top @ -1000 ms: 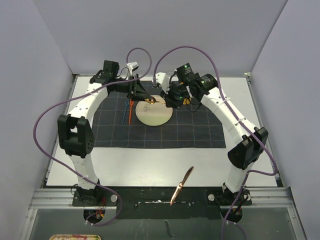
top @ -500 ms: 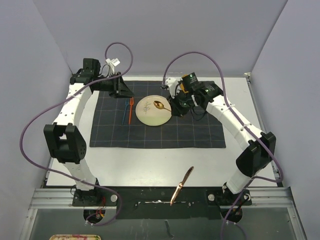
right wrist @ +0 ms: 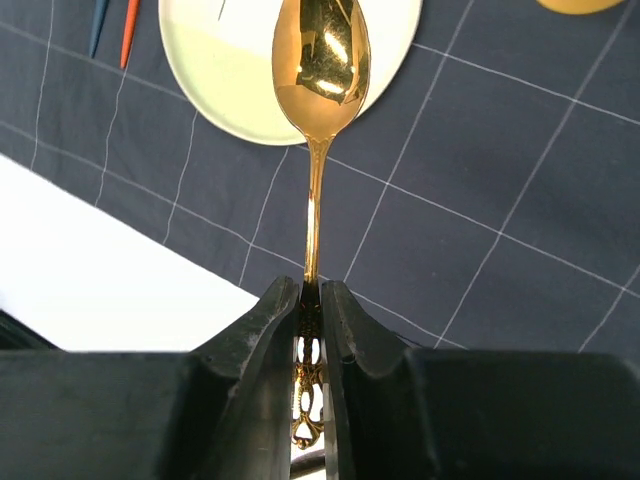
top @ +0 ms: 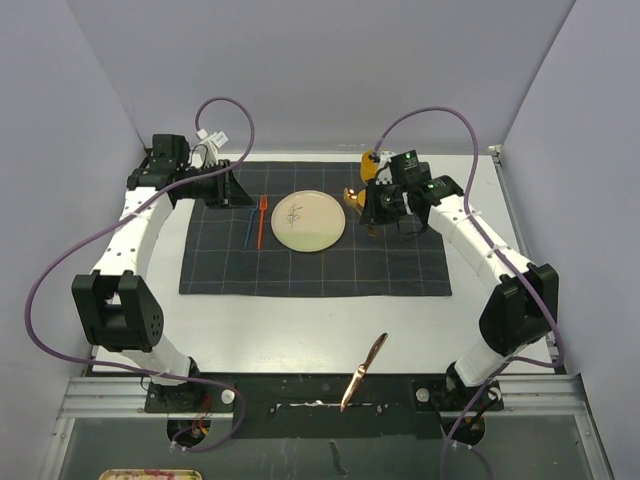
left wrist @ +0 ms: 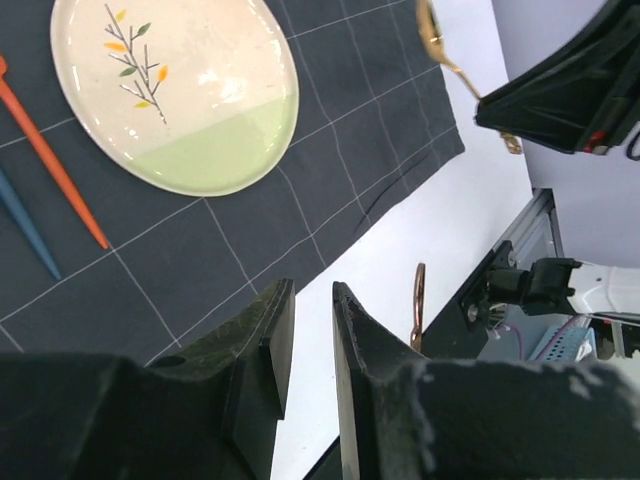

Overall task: Set the dinner table for one person
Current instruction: Place the spoon on the napkin.

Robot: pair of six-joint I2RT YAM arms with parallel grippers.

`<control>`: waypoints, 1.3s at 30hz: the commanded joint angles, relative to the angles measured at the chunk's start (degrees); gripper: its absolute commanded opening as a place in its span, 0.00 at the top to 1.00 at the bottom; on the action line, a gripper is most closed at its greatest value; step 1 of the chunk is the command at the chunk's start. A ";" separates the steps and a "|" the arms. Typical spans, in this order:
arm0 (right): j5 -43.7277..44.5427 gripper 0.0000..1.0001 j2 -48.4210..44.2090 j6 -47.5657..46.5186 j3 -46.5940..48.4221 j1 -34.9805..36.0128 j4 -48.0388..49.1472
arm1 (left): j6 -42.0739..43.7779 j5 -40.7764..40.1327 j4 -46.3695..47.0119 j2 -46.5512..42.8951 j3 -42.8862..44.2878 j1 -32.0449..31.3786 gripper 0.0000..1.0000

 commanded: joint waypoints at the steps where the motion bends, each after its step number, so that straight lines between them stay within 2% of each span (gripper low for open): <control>1: 7.42 1.00 -5.60 8.13 -0.61 0.24 3.60 | 1.22 -1.73 4.77 -3.63 -0.54 0.19 0.80; 6: 10.68 1.00 -8.30 12.55 -3.82 -2.42 3.09 | 0.71 -2.81 4.91 -3.11 -0.28 -0.08 0.81; 12: 13.42 1.00 -10.75 13.40 -8.81 -3.52 3.11 | 0.77 -5.40 5.62 -3.35 -0.36 -1.39 0.83; 21: 10.61 1.00 -11.65 16.46 -16.56 -8.40 5.71 | 1.19 -7.66 6.37 -3.29 -0.33 -2.81 0.85; 39: 9.28 1.00 -3.20 18.39 -16.37 -9.07 8.32 | 2.58 -10.62 7.10 -4.79 -1.91 -4.95 0.88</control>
